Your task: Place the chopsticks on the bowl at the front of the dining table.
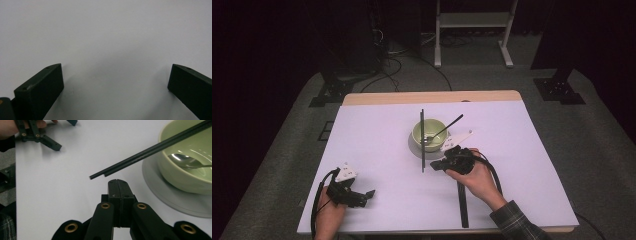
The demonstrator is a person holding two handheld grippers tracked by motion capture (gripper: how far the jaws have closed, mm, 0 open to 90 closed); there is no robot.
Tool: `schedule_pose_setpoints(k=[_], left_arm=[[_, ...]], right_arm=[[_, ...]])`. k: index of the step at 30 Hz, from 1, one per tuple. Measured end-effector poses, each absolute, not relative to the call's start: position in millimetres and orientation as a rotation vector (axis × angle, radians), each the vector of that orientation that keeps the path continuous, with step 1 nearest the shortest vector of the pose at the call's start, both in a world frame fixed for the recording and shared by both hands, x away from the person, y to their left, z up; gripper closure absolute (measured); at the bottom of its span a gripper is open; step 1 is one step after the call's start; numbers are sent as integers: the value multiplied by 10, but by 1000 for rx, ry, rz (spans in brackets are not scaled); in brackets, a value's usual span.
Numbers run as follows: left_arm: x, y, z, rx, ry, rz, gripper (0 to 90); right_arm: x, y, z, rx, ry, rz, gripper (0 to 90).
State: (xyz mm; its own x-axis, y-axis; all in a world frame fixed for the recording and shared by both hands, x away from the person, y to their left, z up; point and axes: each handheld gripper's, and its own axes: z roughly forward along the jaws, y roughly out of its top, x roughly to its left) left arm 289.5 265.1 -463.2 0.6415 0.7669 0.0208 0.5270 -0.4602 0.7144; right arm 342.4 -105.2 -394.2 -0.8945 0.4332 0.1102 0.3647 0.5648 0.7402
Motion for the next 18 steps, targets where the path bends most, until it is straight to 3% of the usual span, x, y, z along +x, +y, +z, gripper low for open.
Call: schedule_pose_setpoints(k=[18], left_arm=[[2896, 2652, -4632, 2170, 1003, 447, 0]], right_arm=[[3238, -780, -4022, 579, 2768, 1258, 899]])
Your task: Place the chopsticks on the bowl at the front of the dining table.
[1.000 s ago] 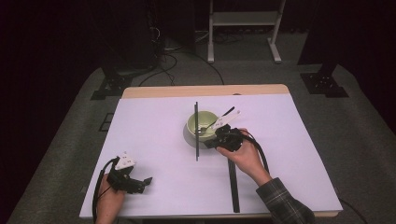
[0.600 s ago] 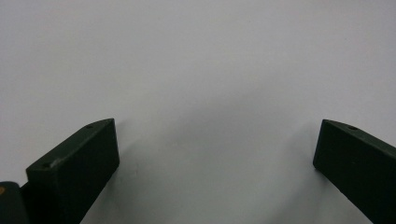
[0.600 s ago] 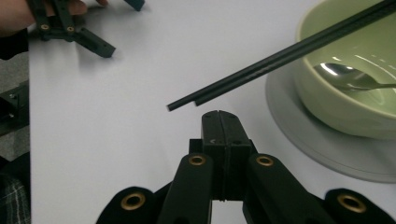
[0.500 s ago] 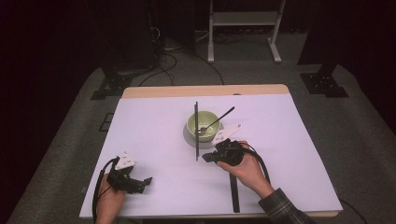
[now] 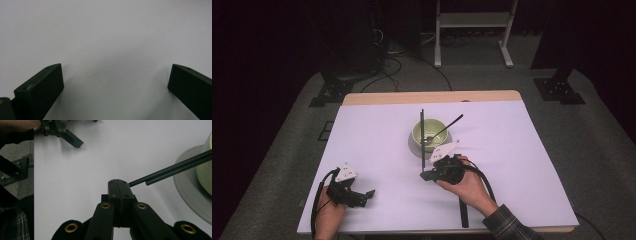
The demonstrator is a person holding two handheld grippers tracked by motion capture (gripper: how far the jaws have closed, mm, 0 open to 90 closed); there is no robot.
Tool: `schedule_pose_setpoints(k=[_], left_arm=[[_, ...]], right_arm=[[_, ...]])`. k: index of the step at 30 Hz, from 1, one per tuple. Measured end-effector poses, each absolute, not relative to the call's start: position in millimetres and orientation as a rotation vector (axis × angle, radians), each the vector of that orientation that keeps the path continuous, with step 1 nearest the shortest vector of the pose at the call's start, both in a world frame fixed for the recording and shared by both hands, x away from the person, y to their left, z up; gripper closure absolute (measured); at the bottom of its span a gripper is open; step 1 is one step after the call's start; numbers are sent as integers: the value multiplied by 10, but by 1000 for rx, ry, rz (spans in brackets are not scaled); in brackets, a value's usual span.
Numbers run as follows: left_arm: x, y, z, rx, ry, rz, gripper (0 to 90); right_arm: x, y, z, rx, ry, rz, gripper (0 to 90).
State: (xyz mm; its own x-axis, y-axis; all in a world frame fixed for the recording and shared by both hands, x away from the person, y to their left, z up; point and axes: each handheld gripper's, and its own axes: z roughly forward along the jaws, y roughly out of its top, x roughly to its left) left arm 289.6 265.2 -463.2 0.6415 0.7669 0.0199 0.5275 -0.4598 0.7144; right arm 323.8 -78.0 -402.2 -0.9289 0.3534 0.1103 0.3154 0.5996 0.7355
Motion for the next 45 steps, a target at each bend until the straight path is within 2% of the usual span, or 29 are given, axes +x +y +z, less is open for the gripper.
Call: schedule_pose_setpoints(k=[32, 45], left_arm=[[2895, 2652, -4632, 2171, 1002, 447, 0], [2895, 2652, -4631, 2173, 1002, 449, 0]], right_arm=[[3339, -898, -4026, 636, 2708, 1276, 897], [3354, -1273, -4065, 737, 2664, 1259, 799]])
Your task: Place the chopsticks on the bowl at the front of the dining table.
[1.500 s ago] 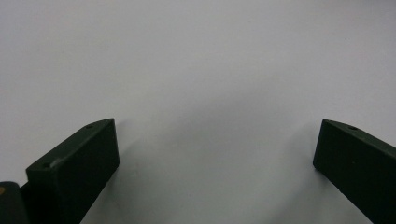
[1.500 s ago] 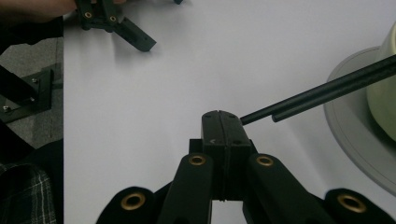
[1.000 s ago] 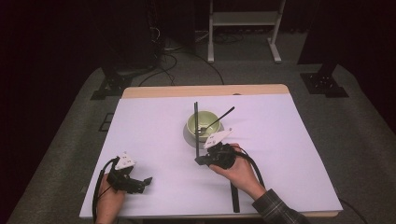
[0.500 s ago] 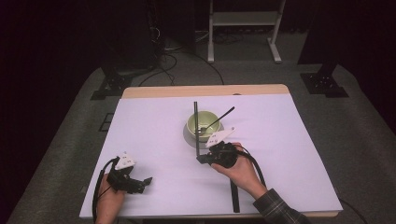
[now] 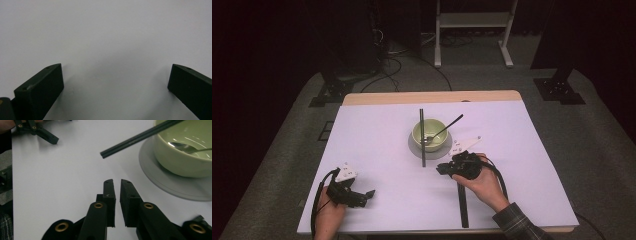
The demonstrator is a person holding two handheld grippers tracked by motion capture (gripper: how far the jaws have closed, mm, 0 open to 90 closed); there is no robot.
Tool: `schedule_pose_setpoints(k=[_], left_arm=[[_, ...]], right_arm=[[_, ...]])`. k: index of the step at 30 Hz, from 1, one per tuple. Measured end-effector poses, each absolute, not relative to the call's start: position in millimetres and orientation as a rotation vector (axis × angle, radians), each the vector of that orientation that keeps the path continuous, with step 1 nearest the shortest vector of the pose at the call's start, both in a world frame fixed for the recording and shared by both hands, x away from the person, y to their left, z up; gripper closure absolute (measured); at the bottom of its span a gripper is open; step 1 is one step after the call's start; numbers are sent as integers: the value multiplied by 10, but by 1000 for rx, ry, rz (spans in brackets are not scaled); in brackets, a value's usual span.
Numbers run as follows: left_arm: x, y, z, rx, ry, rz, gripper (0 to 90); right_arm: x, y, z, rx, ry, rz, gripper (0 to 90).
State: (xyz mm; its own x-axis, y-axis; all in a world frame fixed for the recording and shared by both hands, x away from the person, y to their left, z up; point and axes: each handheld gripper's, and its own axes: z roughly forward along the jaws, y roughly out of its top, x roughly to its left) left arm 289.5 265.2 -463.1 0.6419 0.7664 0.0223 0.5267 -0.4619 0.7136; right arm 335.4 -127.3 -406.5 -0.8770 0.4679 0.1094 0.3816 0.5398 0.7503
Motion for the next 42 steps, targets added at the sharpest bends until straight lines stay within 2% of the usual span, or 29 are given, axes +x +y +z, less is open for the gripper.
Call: schedule_pose_setpoints(k=[8, 13, 17, 42], left_arm=[[2895, 2653, -4631, 2174, 999, 451, 0], [2896, 2653, -4631, 2175, 999, 451, 0], [2896, 2653, -4630, 2175, 999, 452, 0], [2894, 2650, -4632, 2169, 1004, 450, 0]], right_arm=[[3376, -1495, -4089, 805, 2621, 1233, 639], [3371, -1555, -4105, 823, 2602, 1215, 486], [3366, -1592, -4103, 834, 2587, 1215, 410], [3289, -2118, -4105, 963, 2448, 1131, 194]])
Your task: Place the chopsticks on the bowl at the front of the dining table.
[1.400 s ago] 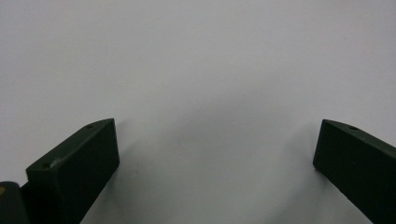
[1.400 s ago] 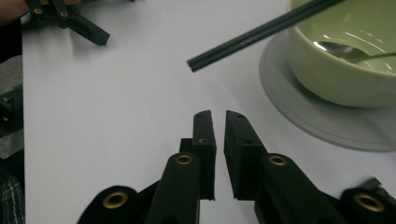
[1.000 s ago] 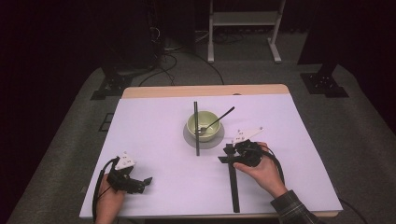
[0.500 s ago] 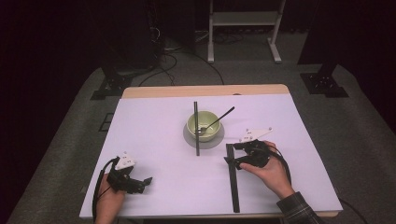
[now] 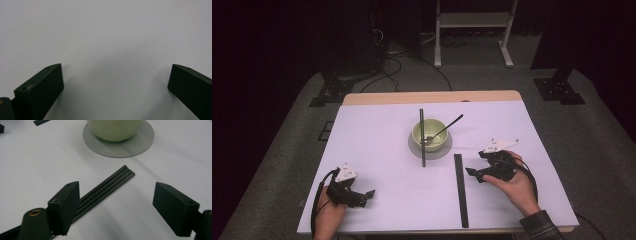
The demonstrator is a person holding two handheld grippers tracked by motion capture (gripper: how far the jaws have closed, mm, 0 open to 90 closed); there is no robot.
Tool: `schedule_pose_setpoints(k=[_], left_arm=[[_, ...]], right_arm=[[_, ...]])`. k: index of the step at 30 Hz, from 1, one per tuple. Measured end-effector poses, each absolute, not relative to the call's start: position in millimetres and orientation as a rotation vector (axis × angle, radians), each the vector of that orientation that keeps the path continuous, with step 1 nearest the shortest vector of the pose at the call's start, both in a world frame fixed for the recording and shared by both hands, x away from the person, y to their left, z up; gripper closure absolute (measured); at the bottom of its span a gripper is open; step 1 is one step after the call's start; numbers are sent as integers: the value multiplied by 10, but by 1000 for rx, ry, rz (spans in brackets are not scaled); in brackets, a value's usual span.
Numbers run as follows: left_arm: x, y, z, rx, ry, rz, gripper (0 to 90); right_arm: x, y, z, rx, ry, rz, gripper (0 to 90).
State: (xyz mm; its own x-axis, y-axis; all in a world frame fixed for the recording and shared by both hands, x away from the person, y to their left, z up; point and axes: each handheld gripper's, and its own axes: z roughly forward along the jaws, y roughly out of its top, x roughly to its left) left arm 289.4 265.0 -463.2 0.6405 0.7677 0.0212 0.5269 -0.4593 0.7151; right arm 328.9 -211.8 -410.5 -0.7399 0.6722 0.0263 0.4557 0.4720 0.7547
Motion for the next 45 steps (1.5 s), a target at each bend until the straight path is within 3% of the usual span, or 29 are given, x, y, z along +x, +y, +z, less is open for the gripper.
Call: schedule_pose_setpoints(k=[22, 45], left_arm=[[2895, 2650, -4632, 2170, 1003, 449, 0], [2895, 2650, -4632, 2170, 1004, 449, 0]], right_arm=[[3102, -2701, -4207, 1121, 2369, 1074, 138], [2810, -3204, -4446, 1205, 2331, 1127, 139]])
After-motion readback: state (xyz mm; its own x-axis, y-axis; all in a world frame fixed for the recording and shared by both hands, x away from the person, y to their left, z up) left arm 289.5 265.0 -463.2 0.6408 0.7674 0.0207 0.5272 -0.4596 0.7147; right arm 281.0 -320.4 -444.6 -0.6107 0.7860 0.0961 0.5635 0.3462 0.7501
